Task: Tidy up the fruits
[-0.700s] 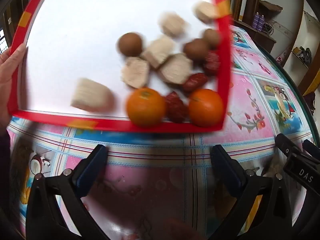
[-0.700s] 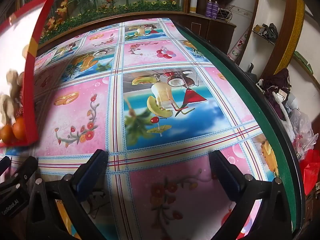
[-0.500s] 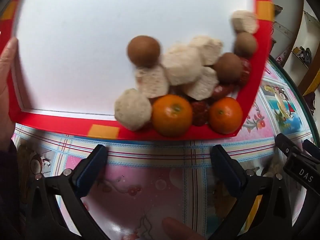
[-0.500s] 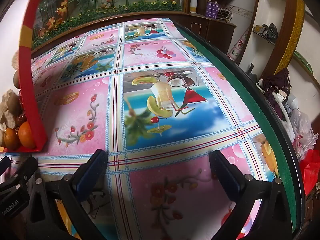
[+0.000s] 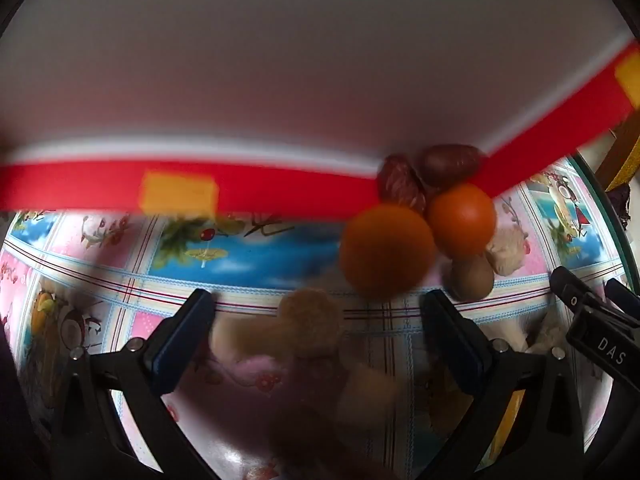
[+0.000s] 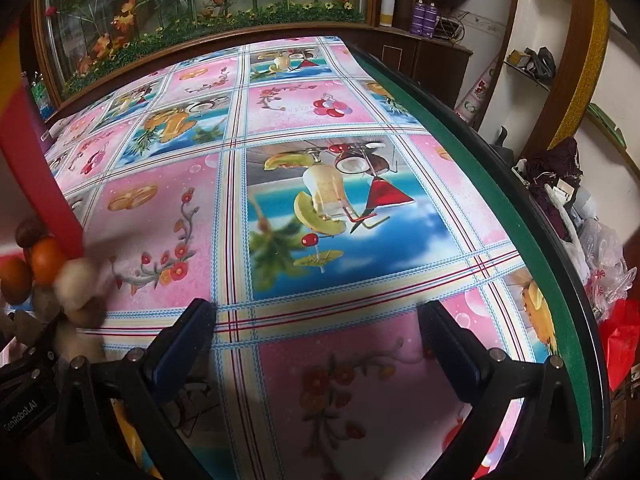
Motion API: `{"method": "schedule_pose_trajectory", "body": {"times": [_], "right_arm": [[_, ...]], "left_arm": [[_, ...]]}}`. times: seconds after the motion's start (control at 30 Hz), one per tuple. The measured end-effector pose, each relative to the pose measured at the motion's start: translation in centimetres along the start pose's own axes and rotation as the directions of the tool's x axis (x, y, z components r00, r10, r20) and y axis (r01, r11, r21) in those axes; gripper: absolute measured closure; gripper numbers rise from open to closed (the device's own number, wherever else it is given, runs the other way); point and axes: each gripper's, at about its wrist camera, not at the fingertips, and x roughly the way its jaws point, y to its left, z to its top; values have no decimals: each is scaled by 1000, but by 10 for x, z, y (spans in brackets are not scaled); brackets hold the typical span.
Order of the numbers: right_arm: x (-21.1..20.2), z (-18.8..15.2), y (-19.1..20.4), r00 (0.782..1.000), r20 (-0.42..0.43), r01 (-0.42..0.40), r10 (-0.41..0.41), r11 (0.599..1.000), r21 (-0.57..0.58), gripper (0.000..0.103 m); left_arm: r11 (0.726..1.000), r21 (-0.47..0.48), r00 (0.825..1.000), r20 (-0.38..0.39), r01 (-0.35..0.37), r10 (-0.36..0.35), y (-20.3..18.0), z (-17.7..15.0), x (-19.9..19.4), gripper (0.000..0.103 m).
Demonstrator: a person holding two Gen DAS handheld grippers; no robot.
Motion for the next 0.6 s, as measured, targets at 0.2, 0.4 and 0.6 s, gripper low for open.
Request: {"method": "schedule_pose_trajectory", "body": {"times": [0.2, 0.4, 0.6], "right_arm": [[0, 0, 0, 1000, 1, -1, 1, 1000, 1, 0], [0, 0, 0, 1000, 0, -1, 1, 1000, 0, 0], [0, 0, 0, 1000, 0, -1, 1, 1000, 0, 0]], "left_arm": [[1000, 0, 1000, -3, -1, 1, -2, -4, 3, 0], [1000, -2, 1000, -5, -1, 1, -1, -1, 4, 0], [1000, -1, 1000, -4, -1, 1, -1, -2, 4, 0]]}}
